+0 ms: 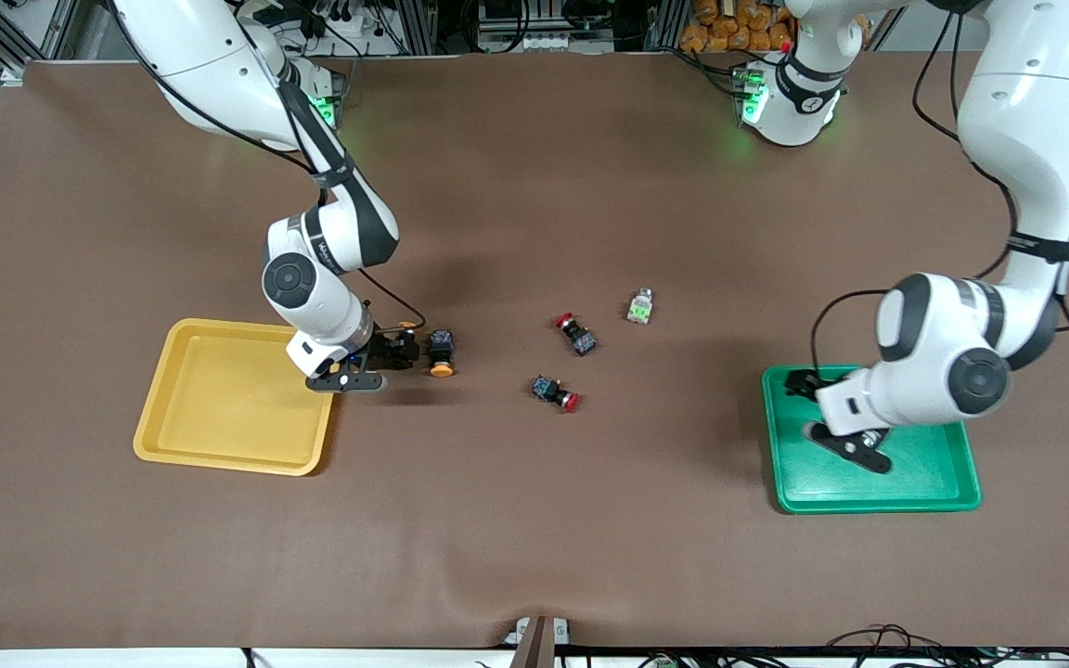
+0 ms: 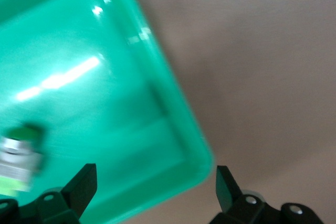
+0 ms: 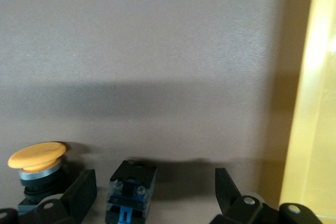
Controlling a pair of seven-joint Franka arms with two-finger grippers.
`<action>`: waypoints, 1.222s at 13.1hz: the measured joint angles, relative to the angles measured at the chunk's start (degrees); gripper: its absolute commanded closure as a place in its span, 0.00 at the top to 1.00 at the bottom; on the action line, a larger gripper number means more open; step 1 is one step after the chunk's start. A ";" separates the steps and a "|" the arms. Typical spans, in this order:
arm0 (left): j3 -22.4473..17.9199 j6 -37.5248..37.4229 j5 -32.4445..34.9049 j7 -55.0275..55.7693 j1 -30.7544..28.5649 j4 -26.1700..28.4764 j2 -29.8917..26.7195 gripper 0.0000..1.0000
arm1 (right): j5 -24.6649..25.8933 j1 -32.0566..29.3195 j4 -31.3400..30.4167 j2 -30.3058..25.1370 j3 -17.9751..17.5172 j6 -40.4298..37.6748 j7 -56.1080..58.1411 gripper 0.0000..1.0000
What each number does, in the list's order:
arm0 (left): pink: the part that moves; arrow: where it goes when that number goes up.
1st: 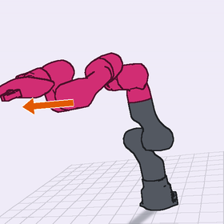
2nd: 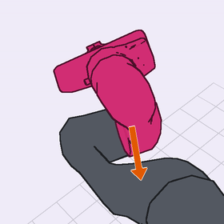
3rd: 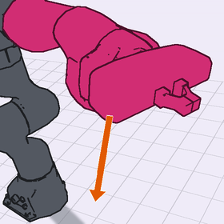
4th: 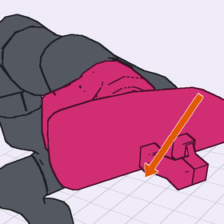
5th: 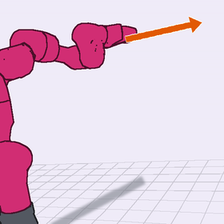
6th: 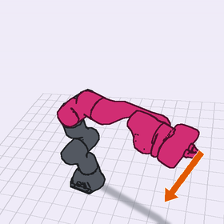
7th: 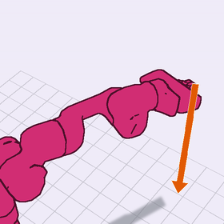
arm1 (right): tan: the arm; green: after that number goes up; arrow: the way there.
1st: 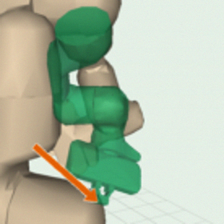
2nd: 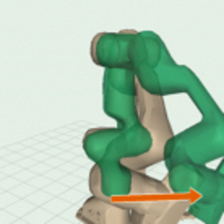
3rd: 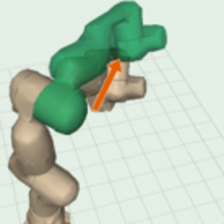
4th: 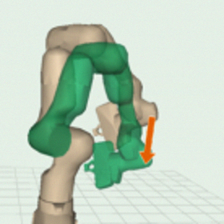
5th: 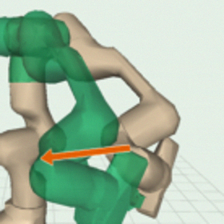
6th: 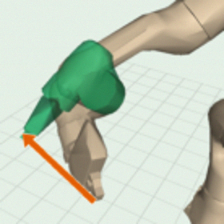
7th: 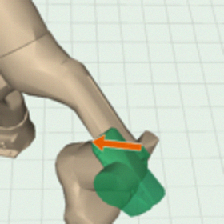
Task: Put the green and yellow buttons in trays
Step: 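Carry the yellow button toward the yellow tray while the left gripper reaches another green button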
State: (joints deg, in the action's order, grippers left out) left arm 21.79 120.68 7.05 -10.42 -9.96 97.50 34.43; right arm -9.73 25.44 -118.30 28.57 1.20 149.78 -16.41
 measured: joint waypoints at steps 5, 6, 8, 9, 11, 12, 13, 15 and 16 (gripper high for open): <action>8.55 1.46 0.00 19.14 0.22 7.16 -1.45 1.00 | 0.00 1.40 -0.48 1.11 -0.18 2.58 0.00 0.48; 9.65 2.22 0.00 22.92 0.70 8.11 -1.61 1.00 | 0.00 1.65 -0.62 1.25 -0.21 2.76 0.00 0.40; 10.28 5.31 0.00 29.84 3.37 10.58 -1.84 1.00 | 0.00 1.91 -0.71 1.35 -0.25 2.93 -0.01 0.02; 10.32 7.01 0.00 33.10 5.21 11.84 -1.84 1.00 | 0.00 1.92 -0.72 1.34 -0.24 2.96 -0.01 0.00; 10.33 8.83 0.00 39.10 9.44 13.38 -1.84 1.00 | 0.00 1.92 -0.72 1.35 -0.20 3.02 -0.04 0.00; 10.37 9.19 0.00 41.20 11.22 13.60 -1.87 1.00 | 0.00 1.92 -0.72 1.35 -0.20 3.03 -0.05 0.00; 10.38 9.27 0.00 42.21 12.71 13.70 -2.05 1.00 | 0.00 1.92 -0.72 1.34 -0.18 3.03 -0.07 0.00; 10.37 10.92 1.40 42.35 14.57 15.14 -2.92 1.00 | 0.00 1.91 -0.69 1.27 -0.05 2.87 -0.09 0.00; 10.35 13.46 4.56 42.38 14.77 16.94 -3.32 1.00 | 0.00 1.89 -0.60 0.89 0.08 1.88 -0.13 0.00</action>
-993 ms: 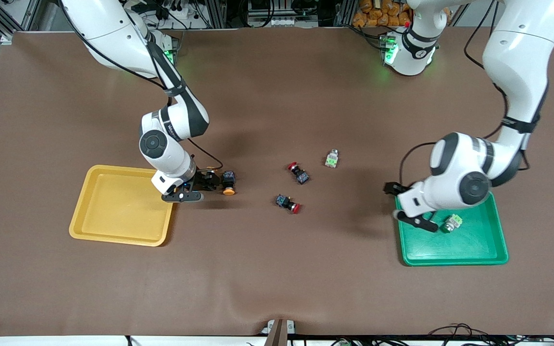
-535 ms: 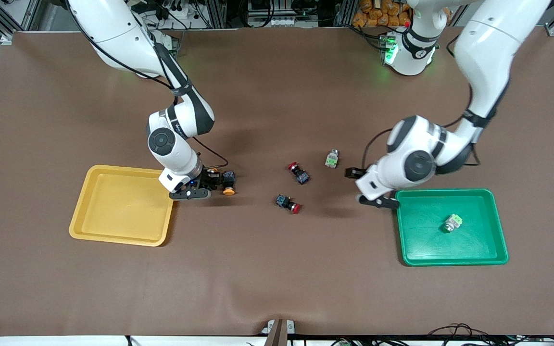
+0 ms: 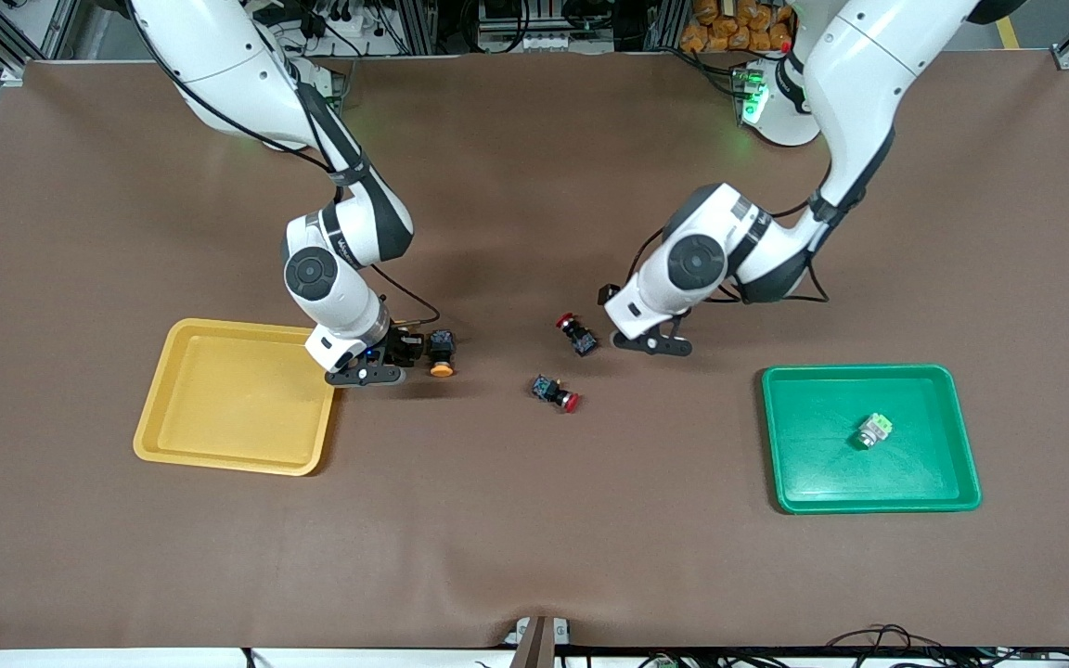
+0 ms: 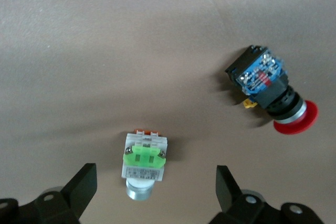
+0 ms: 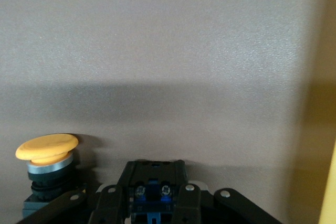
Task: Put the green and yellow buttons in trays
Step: 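Carry the yellow button toward the yellow tray while the left gripper reaches another green button, then grasp the green button with the left gripper while the right gripper lowers the yellow button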
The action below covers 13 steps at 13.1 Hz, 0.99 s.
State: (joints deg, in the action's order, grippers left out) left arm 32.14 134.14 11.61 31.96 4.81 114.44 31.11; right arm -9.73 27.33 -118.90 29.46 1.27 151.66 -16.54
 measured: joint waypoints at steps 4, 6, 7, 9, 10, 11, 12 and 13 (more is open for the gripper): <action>-0.47 7.48 6.87 0.36 -1.37 5.84 -0.09 1.00 | 0.00 -1.82 0.99 -5.70 0.53 -10.50 0.18 0.00; -0.48 8.03 7.09 0.36 -1.50 6.42 -0.05 0.94 | 0.00 -3.85 1.95 -9.33 0.62 -16.32 1.27 0.00; -0.48 8.14 7.10 0.36 -1.50 6.43 -0.05 0.89 | 0.00 -5.25 2.82 -10.52 0.66 -18.81 2.19 0.00; -0.48 8.18 7.11 0.35 -1.49 6.44 -0.05 0.65 | 0.00 -8.18 4.96 -11.58 0.74 -22.06 4.11 0.00; -0.48 8.18 7.12 0.35 -1.46 6.45 0.00 0.61 | 0.01 -9.78 6.59 -11.65 0.80 -23.88 5.55 0.00; -0.47 8.19 7.12 0.35 -1.40 6.45 0.08 0.56 | 0.02 -11.53 8.46 -11.65 0.87 -26.53 7.38 0.00; -0.47 8.20 7.12 0.35 -1.37 6.45 0.17 0.50 | 0.02 -13.47 10.17 -11.65 0.91 -29.13 9.63 0.00; -0.47 8.24 7.12 0.34 -1.37 6.45 0.23 0.44 | 0.02 -15.57 11.52 -11.66 0.95 -30.95 12.39 0.00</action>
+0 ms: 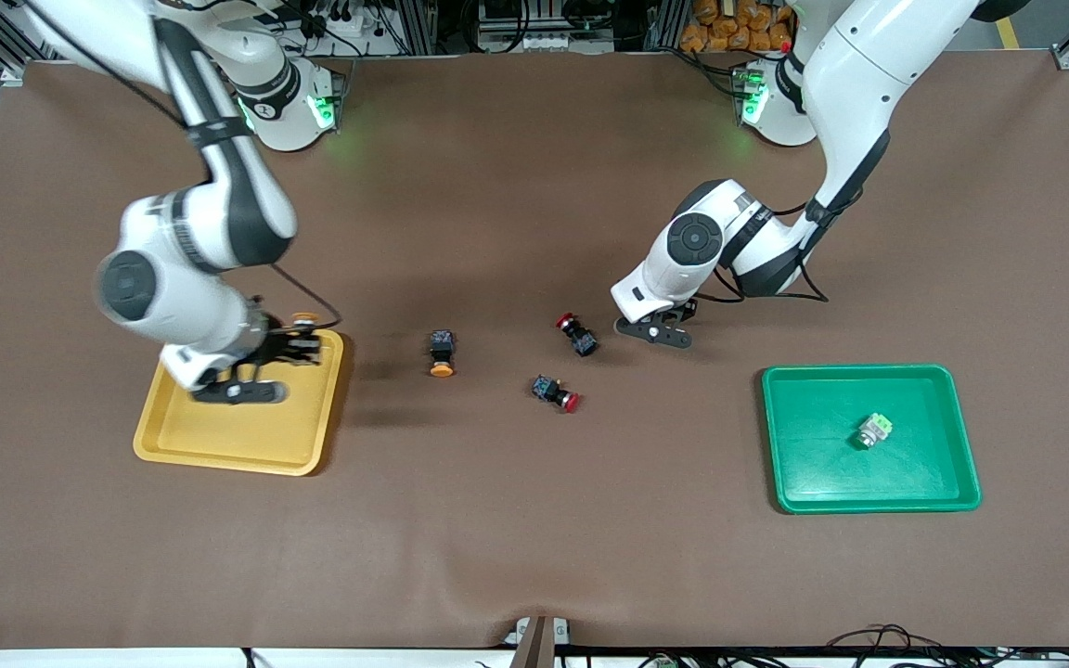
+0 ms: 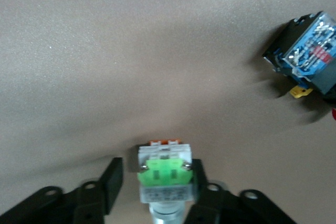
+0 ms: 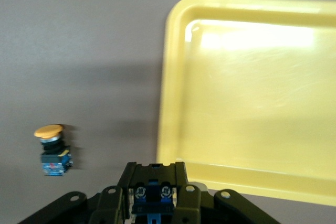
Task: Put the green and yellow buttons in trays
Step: 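Grasp the green button with the left gripper while the right gripper lowers the yellow button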
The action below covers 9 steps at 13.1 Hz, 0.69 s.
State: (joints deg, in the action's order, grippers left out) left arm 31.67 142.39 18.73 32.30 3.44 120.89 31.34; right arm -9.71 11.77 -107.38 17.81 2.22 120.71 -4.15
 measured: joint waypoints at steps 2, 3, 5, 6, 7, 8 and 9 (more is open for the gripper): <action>0.02 0.28 0.00 0.00 0.04 -0.06 0.01 0.26 | 0.00 -3.32 0.93 0.03 0.06 -1.18 4.31 0.00; 0.04 0.31 0.01 -0.01 0.13 -0.14 0.01 0.14 | 0.00 -4.42 0.93 0.15 0.08 -1.24 5.59 0.00; 0.07 0.31 0.01 -0.01 0.31 -0.20 0.01 0.00 | 1.08 -5.84 0.92 1.16 0.11 -0.96 6.75 0.00; 0.08 0.32 0.01 -0.01 0.33 -0.21 0.02 0.00 | 2.58 -6.41 0.91 2.10 0.11 0.13 6.77 0.00; 0.07 0.32 0.01 -0.01 0.31 -0.24 0.02 0.00 | 3.80 -7.04 0.93 3.32 0.12 1.63 6.81 0.00; 0.07 0.32 0.01 -0.01 0.20 -0.40 -0.05 0.00 | 4.49 -7.60 0.98 4.67 0.12 2.84 7.01 0.00; 0.05 0.27 0.01 -0.02 -0.02 -0.80 -0.39 0.00 | 4.73 -8.10 1.12 6.06 0.12 3.89 7.53 0.00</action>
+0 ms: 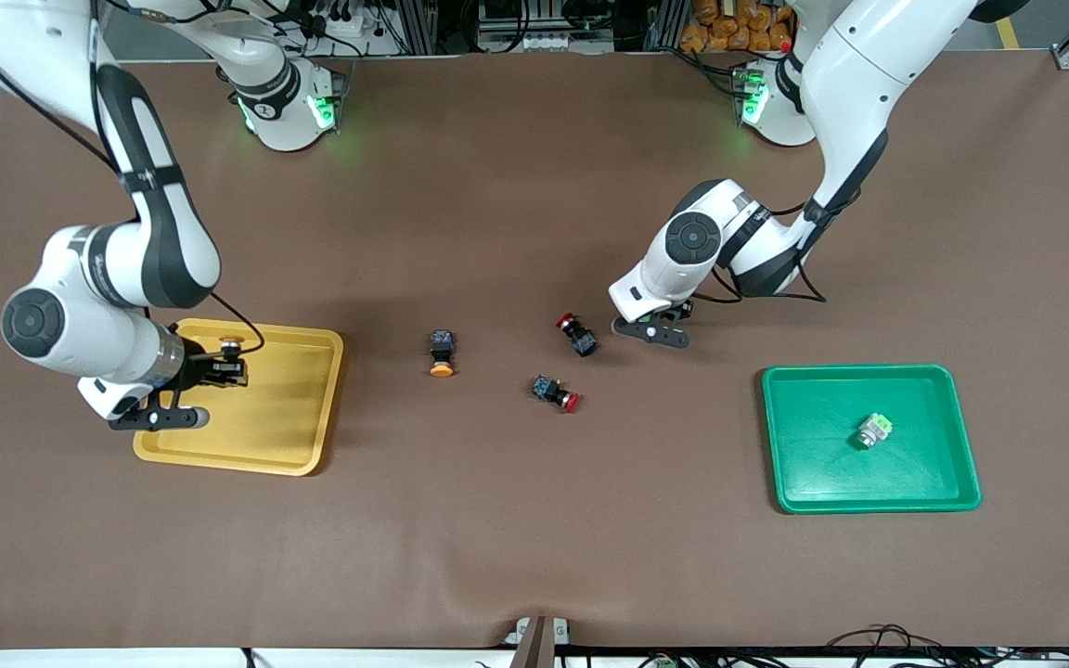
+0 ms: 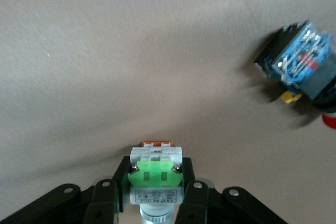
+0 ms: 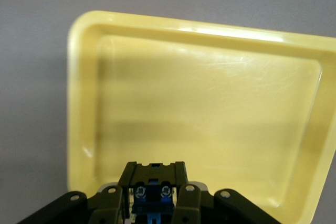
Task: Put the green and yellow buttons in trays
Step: 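Grasp the green button with the left gripper while the right gripper lowers the yellow button, then release the green button in the green tray while the right gripper releases the yellow button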
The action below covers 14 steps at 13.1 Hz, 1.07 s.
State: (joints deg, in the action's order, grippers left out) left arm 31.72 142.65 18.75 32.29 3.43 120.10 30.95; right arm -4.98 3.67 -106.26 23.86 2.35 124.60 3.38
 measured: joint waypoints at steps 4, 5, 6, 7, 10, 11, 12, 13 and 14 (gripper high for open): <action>-0.16 -8.96 0.02 -2.96 -4.22 -4.78 -4.61 0.00 | 0.16 -2.92 0.75 5.24 0.04 6.22 5.28 0.00; -0.24 -11.08 0.02 -6.07 -6.47 -6.42 -5.48 0.00 | 0.16 -3.67 0.79 6.38 0.04 7.68 6.51 0.00; -0.38 -12.23 0.03 -10.31 -9.26 -7.87 -5.81 0.00 | 0.16 -4.20 0.85 7.37 0.04 8.85 7.37 0.00; -0.60 -12.62 0.03 -15.13 -12.47 -9.08 -5.54 0.00 | 0.16 -4.51 0.97 8.14 0.04 9.63 7.72 0.00; -0.95 -12.57 0.02 -26.01 -21.13 -12.67 -1.38 0.00 | 0.16 -4.59 1.21 9.97 -0.07 12.08 7.90 0.00; -1.01 -12.48 0.02 -27.16 -22.25 -14.01 0.56 0.00 | 0.16 -4.59 1.22 10.89 -0.08 13.50 7.90 0.00; -1.18 -12.43 0.05 -27.56 -22.40 -15.38 2.35 0.00 | 0.16 -4.60 1.23 11.78 -0.08 14.66 7.90 0.00; -1.50 -12.43 0.54 -27.65 -22.15 -16.68 3.83 0.00 | 0.16 -4.60 1.31 12.45 -0.08 15.33 7.90 0.00; -1.83 -12.41 1.87 -27.77 -21.86 -17.70 4.89 0.00 | 0.16 -4.60 1.39 12.80 -0.08 15.61 7.90 0.00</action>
State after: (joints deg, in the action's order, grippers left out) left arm 29.89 130.24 20.62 4.52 -18.43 102.40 35.83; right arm -4.82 -0.93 -104.86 36.66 2.26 140.20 11.28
